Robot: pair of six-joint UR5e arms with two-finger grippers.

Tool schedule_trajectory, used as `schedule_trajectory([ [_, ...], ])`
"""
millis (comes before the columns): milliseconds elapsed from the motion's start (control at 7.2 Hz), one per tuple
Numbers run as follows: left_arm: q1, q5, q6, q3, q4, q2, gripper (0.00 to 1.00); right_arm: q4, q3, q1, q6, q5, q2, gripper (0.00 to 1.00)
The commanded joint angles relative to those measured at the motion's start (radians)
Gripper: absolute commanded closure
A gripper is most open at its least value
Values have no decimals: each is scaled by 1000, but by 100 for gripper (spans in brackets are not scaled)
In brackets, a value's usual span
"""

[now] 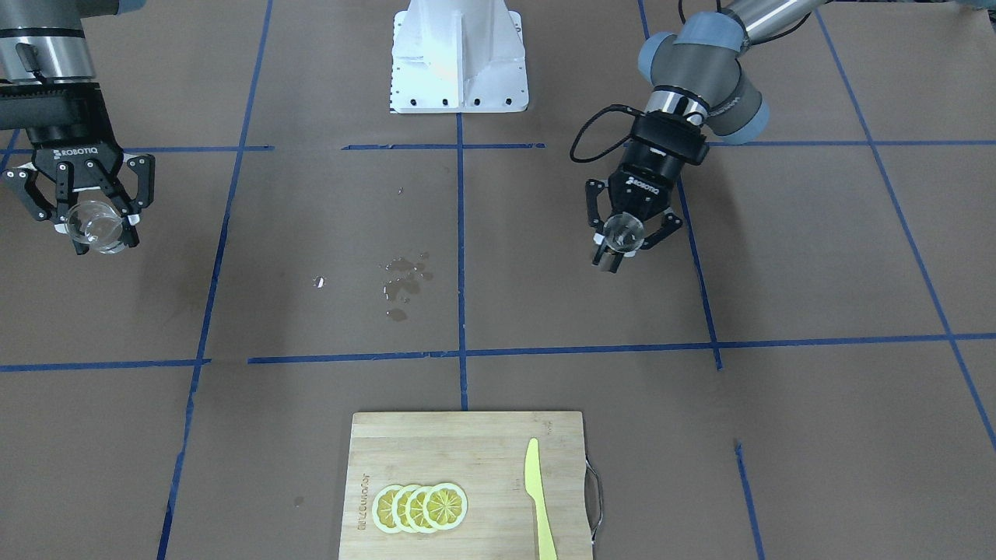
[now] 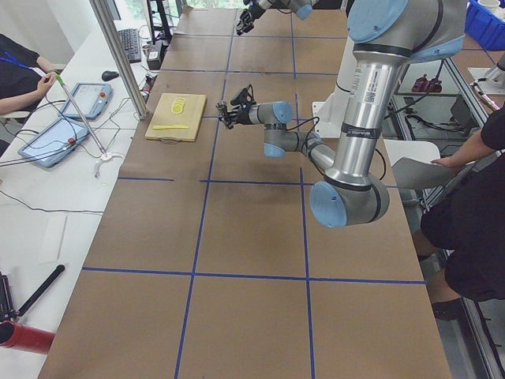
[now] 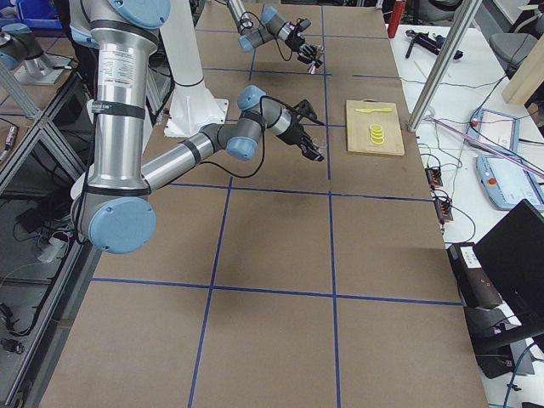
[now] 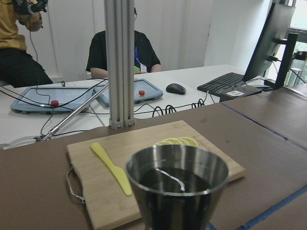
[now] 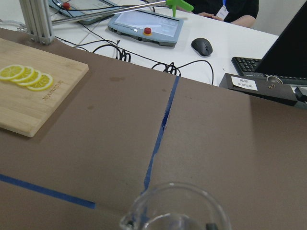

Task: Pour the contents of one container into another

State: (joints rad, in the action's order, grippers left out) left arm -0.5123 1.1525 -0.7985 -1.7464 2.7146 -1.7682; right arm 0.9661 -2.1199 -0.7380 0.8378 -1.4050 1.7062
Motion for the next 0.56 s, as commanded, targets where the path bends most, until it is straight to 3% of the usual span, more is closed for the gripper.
schedule_trajectory([
  [0,-17,-11,-41,-59,4,158,100,-6,15,-30,144,14,16,100],
  [417,-17,-135,-228,-48,10,280,100,22,40,-41,190,3,32,100],
])
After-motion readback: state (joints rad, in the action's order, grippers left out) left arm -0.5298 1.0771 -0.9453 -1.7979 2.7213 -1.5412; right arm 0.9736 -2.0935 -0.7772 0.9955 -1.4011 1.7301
